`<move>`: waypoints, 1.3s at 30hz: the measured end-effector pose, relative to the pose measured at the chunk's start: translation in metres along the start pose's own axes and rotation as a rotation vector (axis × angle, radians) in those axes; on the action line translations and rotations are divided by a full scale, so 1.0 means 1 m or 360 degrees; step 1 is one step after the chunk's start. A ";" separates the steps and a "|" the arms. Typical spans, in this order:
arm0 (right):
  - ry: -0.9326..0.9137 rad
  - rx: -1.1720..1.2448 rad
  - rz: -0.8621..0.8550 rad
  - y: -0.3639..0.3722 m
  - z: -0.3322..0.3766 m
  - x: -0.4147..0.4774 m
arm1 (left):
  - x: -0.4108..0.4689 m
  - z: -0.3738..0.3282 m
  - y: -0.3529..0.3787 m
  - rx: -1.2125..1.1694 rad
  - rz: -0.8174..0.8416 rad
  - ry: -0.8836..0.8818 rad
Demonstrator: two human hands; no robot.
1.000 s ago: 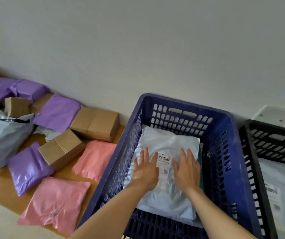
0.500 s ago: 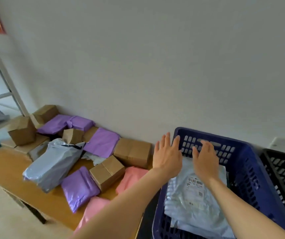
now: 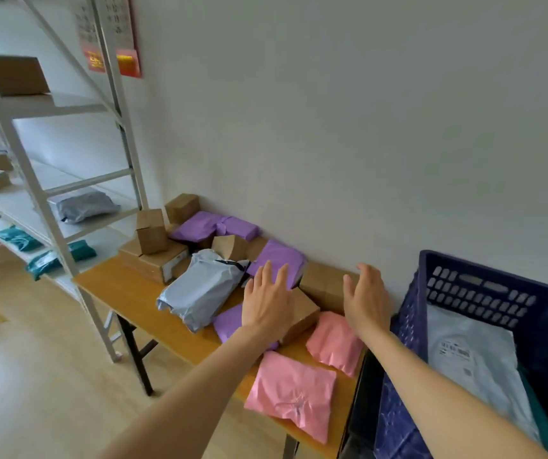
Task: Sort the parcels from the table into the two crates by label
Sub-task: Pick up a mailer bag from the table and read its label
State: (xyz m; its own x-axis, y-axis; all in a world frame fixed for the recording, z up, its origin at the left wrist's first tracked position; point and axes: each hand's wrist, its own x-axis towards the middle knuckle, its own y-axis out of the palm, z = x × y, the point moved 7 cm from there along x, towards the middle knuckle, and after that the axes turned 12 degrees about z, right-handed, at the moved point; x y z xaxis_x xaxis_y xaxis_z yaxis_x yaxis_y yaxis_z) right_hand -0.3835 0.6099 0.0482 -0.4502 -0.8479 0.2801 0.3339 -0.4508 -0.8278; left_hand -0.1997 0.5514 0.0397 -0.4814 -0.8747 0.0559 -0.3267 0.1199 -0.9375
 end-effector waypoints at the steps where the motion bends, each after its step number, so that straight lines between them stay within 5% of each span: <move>1: -0.0033 -0.0004 0.0034 0.011 0.015 -0.003 | -0.005 0.019 -0.003 -0.0003 0.0006 -0.0044; 12: -0.0267 0.0137 0.0502 0.157 0.111 -0.009 | -0.027 0.190 0.004 -0.0164 0.0062 -0.0550; 20: -0.0273 0.0304 0.0772 0.245 0.144 0.018 | 0.016 0.273 0.027 -0.0205 0.0187 -0.0629; 39: 0.0456 0.0623 0.1360 0.399 0.126 0.079 | 0.158 0.388 0.083 -0.0103 0.0645 -0.0560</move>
State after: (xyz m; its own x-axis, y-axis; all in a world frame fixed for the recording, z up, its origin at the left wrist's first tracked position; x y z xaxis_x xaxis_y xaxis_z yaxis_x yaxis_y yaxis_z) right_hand -0.1815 0.3278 -0.1982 -0.0957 -0.8553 -0.5093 0.8684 0.1784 -0.4627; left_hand 0.0134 0.2411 -0.1623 -0.2816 -0.8553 -0.4348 -0.2262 0.4996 -0.8362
